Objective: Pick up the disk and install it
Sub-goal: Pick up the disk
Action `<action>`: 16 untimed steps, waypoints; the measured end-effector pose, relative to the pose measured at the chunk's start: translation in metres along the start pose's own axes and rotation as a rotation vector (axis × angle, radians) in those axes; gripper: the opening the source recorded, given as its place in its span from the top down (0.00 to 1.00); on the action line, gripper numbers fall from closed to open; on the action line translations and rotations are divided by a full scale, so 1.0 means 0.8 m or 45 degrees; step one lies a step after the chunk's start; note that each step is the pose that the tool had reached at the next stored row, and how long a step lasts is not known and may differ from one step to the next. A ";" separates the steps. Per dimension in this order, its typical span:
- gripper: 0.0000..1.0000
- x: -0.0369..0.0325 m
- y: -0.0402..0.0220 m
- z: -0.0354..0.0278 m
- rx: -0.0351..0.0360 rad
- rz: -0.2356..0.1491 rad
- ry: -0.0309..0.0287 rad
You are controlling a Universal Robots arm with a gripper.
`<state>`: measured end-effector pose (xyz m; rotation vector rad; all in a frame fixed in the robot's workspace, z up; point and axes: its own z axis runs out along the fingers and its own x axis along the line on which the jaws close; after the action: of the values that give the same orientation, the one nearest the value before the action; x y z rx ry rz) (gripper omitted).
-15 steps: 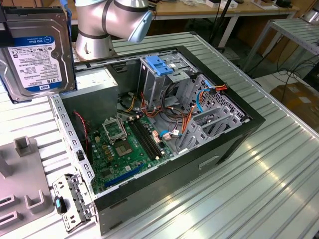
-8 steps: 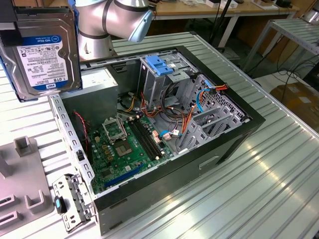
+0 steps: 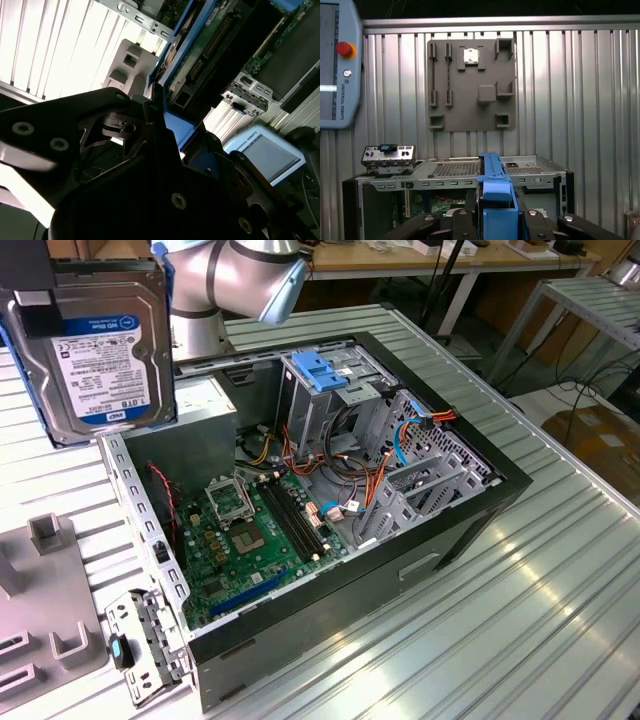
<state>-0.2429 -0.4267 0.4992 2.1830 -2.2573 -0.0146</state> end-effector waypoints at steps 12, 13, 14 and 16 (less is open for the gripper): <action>0.63 -0.0026 -0.0803 0.0003 -0.0013 0.000 0.0028; 0.63 -0.0028 -0.0863 0.0003 -0.0013 0.000 0.0033; 0.63 -0.0030 -0.0922 0.0003 -0.0013 0.000 0.0036; 0.63 -0.0034 -0.1043 0.0003 -0.0013 0.000 0.0045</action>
<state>-0.1594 -0.4268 0.4983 2.1808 -2.2550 -0.0119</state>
